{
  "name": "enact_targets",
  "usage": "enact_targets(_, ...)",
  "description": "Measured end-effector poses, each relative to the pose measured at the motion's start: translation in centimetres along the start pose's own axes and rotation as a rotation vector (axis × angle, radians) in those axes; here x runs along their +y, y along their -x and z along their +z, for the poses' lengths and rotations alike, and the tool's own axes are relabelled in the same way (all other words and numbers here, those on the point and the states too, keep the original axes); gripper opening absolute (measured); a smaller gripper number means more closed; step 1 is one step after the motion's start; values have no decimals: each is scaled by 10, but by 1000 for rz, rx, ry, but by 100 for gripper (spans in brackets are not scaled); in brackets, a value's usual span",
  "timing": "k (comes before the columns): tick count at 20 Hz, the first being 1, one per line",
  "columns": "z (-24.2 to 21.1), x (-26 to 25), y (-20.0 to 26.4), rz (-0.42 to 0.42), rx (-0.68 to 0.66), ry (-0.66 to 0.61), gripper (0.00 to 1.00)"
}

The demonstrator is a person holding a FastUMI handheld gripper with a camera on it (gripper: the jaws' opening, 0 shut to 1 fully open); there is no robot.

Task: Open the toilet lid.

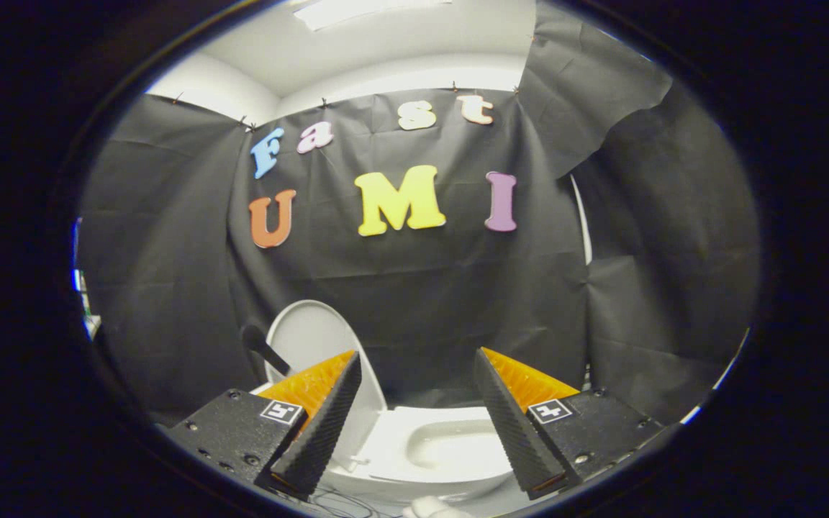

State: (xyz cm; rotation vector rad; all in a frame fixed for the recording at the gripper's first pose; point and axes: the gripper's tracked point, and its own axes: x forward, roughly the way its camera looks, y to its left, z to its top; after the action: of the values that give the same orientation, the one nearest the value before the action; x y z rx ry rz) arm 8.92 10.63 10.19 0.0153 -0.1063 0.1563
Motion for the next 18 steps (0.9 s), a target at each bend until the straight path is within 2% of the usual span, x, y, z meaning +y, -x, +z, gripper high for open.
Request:
enact_targets(3, -23, -32, 22, -45, 0, 61, 99)
enact_targets(6, -51, -52, 32, -88, 60, 113, 99)
enact_targets(11, -84, -67, 46, -105, 128, 62, 99)
enact_targets(18, -91, -82, 54, -130, 140, 51, 99)
